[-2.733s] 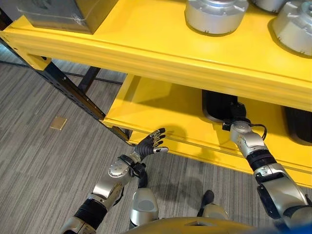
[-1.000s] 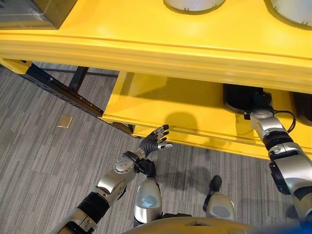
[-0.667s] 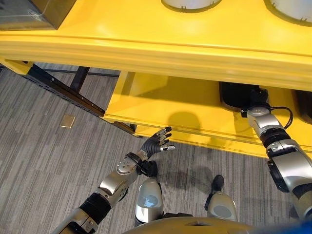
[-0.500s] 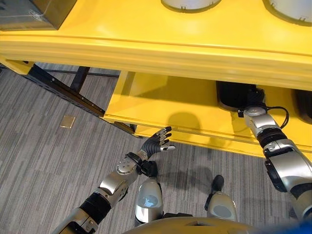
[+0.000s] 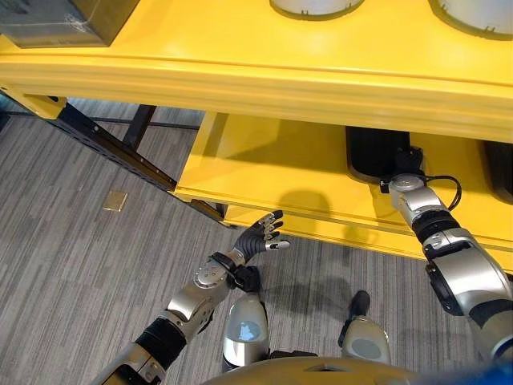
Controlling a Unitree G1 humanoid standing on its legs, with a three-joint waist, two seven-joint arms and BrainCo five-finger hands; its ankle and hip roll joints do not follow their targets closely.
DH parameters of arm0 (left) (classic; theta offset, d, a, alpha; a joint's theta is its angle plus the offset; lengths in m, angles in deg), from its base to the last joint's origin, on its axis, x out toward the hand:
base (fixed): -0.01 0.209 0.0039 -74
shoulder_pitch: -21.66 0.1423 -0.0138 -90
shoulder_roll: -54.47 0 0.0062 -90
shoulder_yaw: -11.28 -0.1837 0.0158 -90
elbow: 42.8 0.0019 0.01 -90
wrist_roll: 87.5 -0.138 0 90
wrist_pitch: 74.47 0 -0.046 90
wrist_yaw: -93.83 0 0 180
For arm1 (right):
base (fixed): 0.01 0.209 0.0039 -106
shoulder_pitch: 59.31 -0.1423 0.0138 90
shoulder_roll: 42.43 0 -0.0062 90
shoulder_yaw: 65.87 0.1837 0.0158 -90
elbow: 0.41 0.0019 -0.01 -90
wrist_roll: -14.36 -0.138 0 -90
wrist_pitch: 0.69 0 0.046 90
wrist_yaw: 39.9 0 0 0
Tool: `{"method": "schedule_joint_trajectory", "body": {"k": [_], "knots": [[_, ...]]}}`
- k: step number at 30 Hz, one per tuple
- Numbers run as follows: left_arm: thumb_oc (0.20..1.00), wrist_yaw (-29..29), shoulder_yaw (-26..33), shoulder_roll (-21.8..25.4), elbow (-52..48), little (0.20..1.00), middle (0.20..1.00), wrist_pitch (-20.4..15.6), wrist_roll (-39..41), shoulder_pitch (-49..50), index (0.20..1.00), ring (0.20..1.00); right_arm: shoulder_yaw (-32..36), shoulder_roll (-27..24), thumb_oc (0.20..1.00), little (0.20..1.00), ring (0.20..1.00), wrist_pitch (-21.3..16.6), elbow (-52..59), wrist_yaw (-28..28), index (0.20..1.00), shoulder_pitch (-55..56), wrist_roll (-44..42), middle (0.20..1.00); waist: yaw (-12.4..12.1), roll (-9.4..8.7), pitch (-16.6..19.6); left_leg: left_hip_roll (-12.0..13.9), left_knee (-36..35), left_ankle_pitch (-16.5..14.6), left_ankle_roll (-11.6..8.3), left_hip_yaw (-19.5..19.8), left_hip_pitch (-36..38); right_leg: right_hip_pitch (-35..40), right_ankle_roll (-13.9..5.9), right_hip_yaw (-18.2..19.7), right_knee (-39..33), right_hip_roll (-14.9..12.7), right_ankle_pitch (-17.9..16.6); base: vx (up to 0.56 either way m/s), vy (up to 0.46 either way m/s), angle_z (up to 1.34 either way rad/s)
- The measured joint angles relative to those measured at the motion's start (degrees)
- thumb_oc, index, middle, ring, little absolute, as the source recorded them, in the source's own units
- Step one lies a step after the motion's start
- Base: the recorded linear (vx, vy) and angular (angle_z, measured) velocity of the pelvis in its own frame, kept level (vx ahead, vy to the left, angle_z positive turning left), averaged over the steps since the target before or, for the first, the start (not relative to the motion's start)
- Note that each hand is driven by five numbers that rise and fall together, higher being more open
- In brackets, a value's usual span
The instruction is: Move parts from the plastic box to the shelf.
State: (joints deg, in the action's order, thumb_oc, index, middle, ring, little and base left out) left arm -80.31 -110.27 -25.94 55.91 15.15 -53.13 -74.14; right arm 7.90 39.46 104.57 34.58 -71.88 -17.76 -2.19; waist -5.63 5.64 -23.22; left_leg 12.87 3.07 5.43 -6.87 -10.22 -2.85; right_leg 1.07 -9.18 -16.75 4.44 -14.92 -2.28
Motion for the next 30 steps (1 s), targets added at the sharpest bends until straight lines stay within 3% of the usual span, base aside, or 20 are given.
{"method": "schedule_joint_trajectory", "body": {"k": [6,7,8,9,30], "knots": [[1.0,-1.59,-0.03,-0.08,0.2,1.0,1.0,-0.1,-0.01,0.02,1.0,1.0,-0.02,0.51,0.2,0.2,0.2,0.1,-0.01,-1.44,0.2,-0.13,0.32,0.2,-0.03,0.03,0.01,-0.09,0.02,0.02,0.03,-0.05,-0.01,-0.19,-0.01,0.22,0.2,-0.12,0.04,0.0,0.0,0.0],[1.0,-1.7,-0.03,-0.1,0.59,1.0,1.0,-0.28,-0.01,0.02,1.0,1.0,-0.01,0.52,0.492,0.492,0.492,0.1,-0.01,-1.67,0.492,-0.13,0.3,0.492,-0.03,0.04,0.02,-0.1,0.03,0.01,0.03,-0.05,0.0,-0.19,-0.01,0.22,0.26,-0.13,0.07,0.0,0.0,0.0],[1.0,-1.85,-0.02,-0.06,0.84,1.0,1.0,-0.31,0.02,0.08,1.0,1.0,0.01,0.51,0.893,0.893,0.893,0.1,-0.01,-1.97,0.893,-0.13,0.27,0.893,-0.02,0.04,0.02,-0.1,0.03,0.02,0.03,-0.04,0.0,-0.19,0.0,0.21,0.28,-0.14,0.09,0.0,0.0,0.0],[1.0,-1.95,-0.02,-0.05,1.05,1.0,1.0,-0.33,0.13,0.12,1.0,1.0,0.01,0.51,1.0,1.0,1.0,0.09,-0.01,-2.13,1.0,-0.14,0.28,1.0,0.0,0.05,0.02,-0.1,0.05,0.02,0.03,-0.04,0.01,-0.19,0.01,0.22,0.29,-0.14,0.09,0.0,0.0,0.0],[1.0,-2.04,-0.05,-0.17,1.05,1.0,1.0,-0.61,1.04,0.17,1.0,1.0,2.13,0.74,1.0,1.0,1.0,1.33,-0.02,-6.15,1.0,-0.71,-4.66,1.0,0.28,0.2,0.08,-0.14,0.05,0.07,0.14,-0.21,0.96,0.28,0.11,0.55,0.9,-0.25,0.27,0.01,0.001,0.0]]}}
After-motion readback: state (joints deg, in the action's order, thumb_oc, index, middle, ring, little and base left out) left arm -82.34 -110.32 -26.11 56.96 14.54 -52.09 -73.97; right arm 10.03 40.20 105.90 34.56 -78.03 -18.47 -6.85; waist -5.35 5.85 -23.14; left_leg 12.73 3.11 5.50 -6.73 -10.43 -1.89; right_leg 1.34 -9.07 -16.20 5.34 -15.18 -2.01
